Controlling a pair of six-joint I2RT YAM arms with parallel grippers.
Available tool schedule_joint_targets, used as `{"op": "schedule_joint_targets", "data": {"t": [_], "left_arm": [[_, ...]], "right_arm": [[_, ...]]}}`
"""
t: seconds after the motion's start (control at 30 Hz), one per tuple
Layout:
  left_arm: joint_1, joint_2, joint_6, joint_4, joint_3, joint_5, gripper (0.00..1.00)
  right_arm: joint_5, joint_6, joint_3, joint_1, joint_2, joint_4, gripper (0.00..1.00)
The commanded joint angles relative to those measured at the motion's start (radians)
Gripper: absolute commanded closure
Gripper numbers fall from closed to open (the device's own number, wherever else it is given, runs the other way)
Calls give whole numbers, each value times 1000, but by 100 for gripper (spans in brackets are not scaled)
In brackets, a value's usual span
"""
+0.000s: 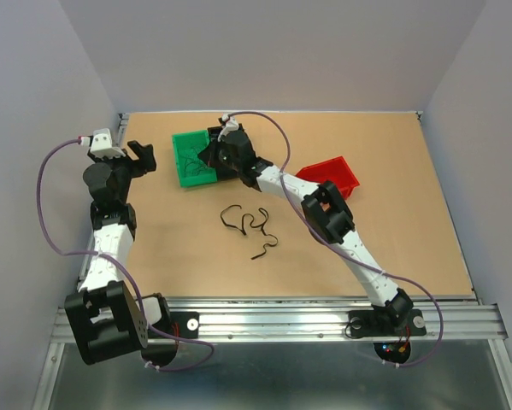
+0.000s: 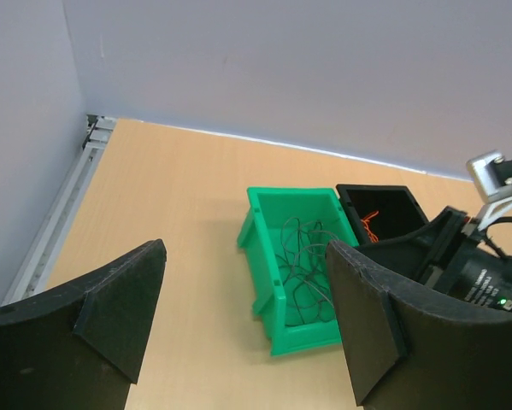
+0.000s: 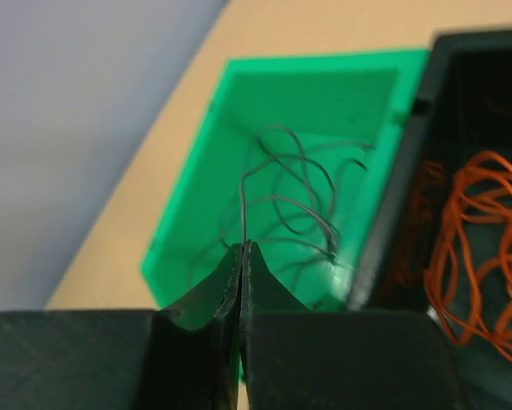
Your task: Untangle the cables
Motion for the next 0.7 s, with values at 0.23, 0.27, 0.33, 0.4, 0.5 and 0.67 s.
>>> {"op": "schedule_joint_targets", "data": {"t": [0.23,0.27,0.33,0.4,0.5,0.67], "left_arm": [[-38,71,37,35,65,38,12],[-46,76,49,27,69,31,12],[-67,80,66,23,72,19,12],[-84,83,79,12,77,11,11],[-102,99,102,-5,89,11,10],[-164,157,154,-69,140,5,10]], "right_arm": [[156,-86,82,31,39,-139,95],[154,-89,82,33,35,-139,90],[154,-106,79,34,10,-139,77],[151,-124,50,36,-43,-139,66],[153,-155,-23,44,-119,-138,59],[171,-164,-218,45,-336,-129,48]]}}
